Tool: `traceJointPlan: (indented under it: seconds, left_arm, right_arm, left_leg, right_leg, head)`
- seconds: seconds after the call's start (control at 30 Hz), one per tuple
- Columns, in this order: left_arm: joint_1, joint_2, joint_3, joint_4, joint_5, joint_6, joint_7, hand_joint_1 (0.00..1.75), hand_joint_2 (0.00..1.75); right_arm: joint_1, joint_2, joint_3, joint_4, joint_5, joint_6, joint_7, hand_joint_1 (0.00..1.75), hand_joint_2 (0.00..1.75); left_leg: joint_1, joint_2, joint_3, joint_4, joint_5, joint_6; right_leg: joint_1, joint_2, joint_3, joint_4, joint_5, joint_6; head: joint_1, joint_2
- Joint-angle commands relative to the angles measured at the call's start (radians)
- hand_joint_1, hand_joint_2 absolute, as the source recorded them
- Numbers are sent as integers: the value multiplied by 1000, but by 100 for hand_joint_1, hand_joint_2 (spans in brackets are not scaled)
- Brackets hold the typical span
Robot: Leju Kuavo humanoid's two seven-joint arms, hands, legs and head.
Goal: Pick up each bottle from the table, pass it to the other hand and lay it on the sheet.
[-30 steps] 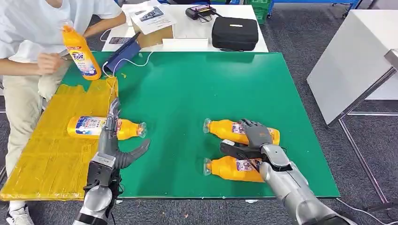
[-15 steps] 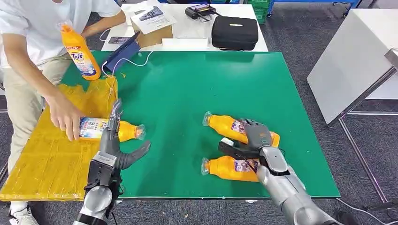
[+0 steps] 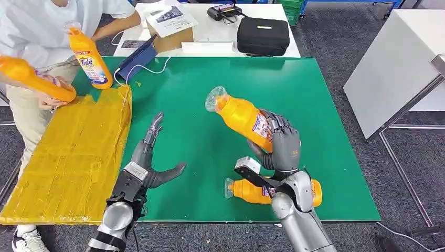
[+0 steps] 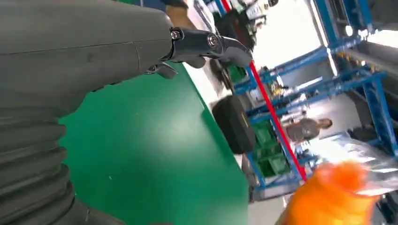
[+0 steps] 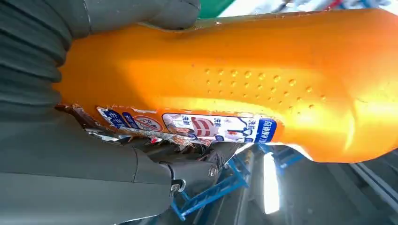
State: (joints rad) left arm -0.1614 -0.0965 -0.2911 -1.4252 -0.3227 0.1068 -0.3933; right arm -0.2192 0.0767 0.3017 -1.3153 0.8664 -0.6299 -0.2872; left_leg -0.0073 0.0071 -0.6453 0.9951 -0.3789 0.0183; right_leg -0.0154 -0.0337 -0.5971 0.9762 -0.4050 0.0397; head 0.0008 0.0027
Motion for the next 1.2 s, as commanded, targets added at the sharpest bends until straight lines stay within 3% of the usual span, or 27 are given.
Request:
traceJointPlan:
  seconds: [0.03, 0.23, 0.33, 0.63, 0.93, 1.2]
  left_arm:
    - [-71, 15, -45, 109, 6, -9, 10, 0, 175]
    - [-71, 15, -45, 109, 6, -9, 10, 0, 175]
    - [-79, 16, -50, 118, 15, -22, 14, 0, 175]
    - [-130, 6, -67, 170, 95, -105, 22, 0, 175]
    - [-156, 3, -90, 196, 152, -150, 27, 0, 175]
    - [-158, 4, -94, 198, 165, -158, 29, 0, 175]
  right_arm:
    - [11, 13, 31, -58, -28, 24, -16, 171, 175]
    - [11, 13, 31, -58, -28, 24, -16, 171, 175]
    - [5, 20, 65, -42, -126, 131, -58, 168, 175]
    - [-48, 95, 186, 178, -185, 219, -105, 169, 175]
    - [-91, 128, 218, 309, -221, 215, -141, 168, 175]
    - [-95, 130, 222, 317, -222, 210, -141, 171, 175]
  left_leg:
    - [1, -1, 2, 0, -1, -1]
    - [1, 0, 3, 0, -1, -1]
    - [2, -1, 6, 1, -3, -2]
    - [2, 1, 6, 0, -2, -2]
    - [2, 0, 4, 0, -2, -1]
    - [2, -1, 4, 0, -2, -2]
  right_leg:
    - [0, 1, 2, 0, -1, -1]
    - [1, 2, 3, 0, -1, -1]
    - [2, 2, 7, 0, -3, -2]
    - [2, 4, 6, -1, -2, -2]
    - [1, 3, 4, -1, -1, -1]
    - [2, 2, 5, -1, -2, -2]
  head:
    - [0, 0]
    - [1, 0]
    - [1, 0]
    - [0, 0]
    - [1, 0]
    - [1, 0]
